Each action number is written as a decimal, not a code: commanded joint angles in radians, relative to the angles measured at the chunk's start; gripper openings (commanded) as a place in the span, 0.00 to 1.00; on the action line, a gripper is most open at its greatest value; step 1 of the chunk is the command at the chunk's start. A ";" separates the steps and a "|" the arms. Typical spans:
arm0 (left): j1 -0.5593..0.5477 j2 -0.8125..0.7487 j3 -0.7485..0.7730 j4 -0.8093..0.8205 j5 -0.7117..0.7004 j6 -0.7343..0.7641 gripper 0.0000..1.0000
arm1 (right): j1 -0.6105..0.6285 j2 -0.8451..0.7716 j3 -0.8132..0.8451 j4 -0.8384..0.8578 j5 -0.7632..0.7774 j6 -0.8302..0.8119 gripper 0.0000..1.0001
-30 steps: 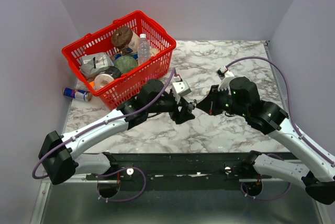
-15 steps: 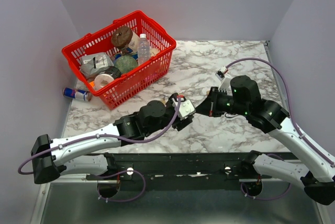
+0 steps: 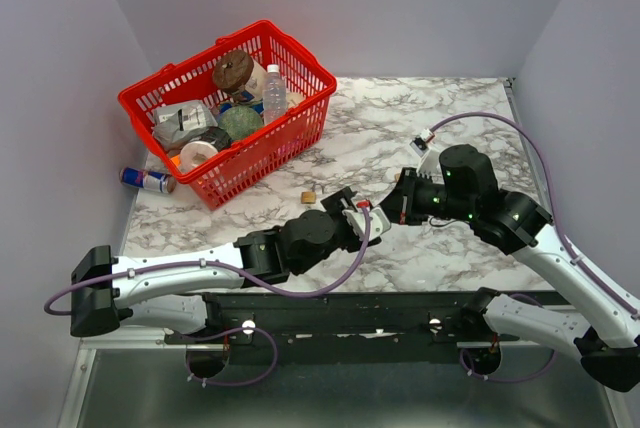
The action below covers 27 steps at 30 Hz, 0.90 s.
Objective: Unlock with the key
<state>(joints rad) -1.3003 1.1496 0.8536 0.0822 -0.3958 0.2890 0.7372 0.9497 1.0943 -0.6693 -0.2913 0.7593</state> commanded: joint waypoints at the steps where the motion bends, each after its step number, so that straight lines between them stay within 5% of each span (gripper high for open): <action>1: -0.010 -0.010 -0.013 0.070 -0.090 0.036 0.74 | -0.005 0.004 -0.014 -0.012 -0.039 0.003 0.01; 6: -0.011 -0.028 -0.031 0.074 -0.035 0.050 0.69 | -0.007 0.012 -0.013 -0.010 -0.039 -0.002 0.01; 13: -0.014 -0.022 -0.036 0.051 0.021 0.061 0.23 | -0.007 0.021 -0.020 -0.003 -0.049 0.002 0.01; 18: -0.016 -0.030 -0.047 0.031 0.048 0.042 0.00 | -0.007 0.006 -0.030 0.022 -0.039 0.009 0.01; 27: -0.016 -0.033 -0.048 -0.007 0.117 -0.053 0.00 | -0.015 -0.046 -0.062 0.086 -0.016 0.018 0.09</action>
<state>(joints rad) -1.3060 1.1229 0.8093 0.0990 -0.3538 0.2939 0.7307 0.9306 1.0412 -0.6624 -0.3054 0.7689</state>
